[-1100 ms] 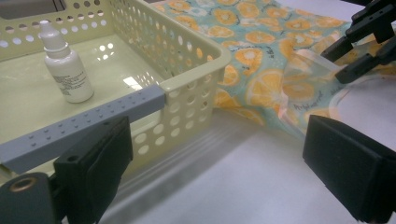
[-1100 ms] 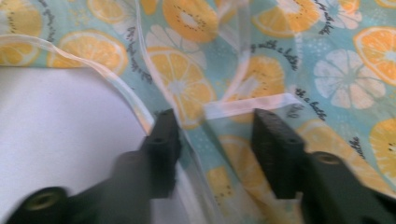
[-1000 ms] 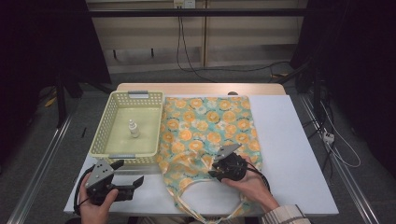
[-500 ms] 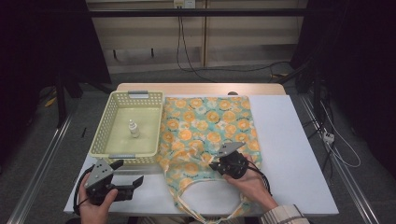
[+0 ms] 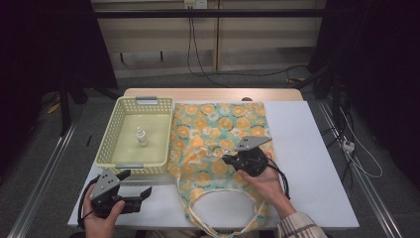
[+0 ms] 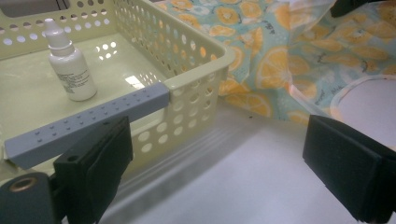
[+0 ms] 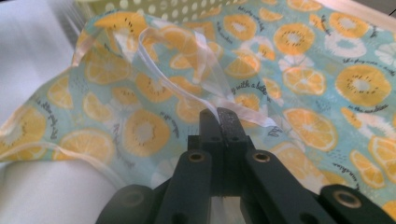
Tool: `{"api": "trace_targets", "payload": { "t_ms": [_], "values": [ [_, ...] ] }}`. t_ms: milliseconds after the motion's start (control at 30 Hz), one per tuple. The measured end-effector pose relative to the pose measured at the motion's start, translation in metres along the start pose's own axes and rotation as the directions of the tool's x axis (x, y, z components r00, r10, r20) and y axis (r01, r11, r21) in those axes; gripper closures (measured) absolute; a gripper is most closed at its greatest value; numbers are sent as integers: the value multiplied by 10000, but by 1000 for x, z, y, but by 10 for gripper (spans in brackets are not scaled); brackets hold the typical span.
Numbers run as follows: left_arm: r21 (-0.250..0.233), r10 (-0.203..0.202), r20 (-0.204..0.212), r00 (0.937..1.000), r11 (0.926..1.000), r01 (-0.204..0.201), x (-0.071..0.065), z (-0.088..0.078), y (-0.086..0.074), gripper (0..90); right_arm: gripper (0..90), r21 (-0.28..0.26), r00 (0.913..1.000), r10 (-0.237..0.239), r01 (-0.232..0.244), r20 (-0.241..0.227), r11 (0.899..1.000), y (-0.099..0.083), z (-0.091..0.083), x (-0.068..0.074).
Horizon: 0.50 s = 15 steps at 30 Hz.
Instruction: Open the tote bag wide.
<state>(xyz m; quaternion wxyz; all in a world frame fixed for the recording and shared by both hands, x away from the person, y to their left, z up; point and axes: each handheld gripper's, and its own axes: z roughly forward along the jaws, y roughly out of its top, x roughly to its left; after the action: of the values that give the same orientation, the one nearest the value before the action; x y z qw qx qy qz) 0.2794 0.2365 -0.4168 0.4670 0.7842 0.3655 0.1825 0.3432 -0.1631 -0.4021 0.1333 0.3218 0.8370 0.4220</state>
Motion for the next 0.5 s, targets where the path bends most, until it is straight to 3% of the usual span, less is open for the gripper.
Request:
{"api": "trace_targets", "payload": {
  "t_ms": [500],
  "values": [
    [19, 40, 94, 9999, 10000, -40, 0, 1, 1, 81, 900, -1211, 9991, -100, 150, 417, 9925, 33, -21, -13]
  ]
}}
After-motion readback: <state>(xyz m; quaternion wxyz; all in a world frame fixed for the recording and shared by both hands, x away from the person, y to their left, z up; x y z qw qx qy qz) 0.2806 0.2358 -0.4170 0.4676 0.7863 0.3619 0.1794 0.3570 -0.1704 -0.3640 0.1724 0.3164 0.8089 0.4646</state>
